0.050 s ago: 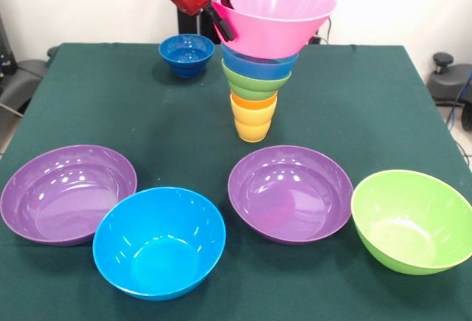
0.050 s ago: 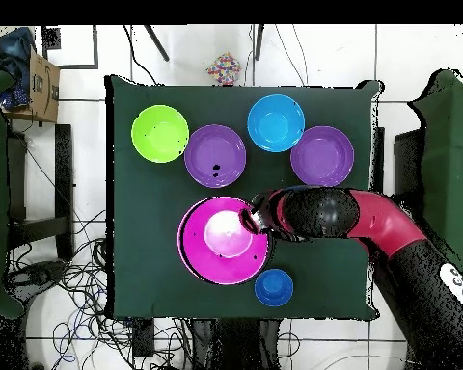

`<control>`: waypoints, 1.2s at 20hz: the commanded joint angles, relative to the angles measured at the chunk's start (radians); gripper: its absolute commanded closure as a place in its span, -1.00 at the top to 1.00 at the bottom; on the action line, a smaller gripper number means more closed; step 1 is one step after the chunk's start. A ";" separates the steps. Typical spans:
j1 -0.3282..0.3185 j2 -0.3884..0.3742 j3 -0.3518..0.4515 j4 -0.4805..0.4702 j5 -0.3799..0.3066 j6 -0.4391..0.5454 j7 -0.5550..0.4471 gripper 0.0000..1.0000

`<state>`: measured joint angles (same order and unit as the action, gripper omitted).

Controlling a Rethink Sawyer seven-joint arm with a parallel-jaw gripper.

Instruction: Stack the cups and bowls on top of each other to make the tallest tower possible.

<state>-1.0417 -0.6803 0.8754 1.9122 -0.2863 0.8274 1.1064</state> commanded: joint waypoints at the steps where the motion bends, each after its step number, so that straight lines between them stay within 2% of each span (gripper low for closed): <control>1: 0.048 0.003 -0.001 -0.045 0.015 0.092 0.005 -1.00; 12: 0.067 0.040 -0.015 -0.033 -0.006 0.017 0.030 -1.00; 24: 0.082 0.042 -0.015 -0.047 0.002 0.016 0.036 -1.00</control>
<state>-1.0161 -0.6804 0.8753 1.9119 -0.2861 0.8274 1.1064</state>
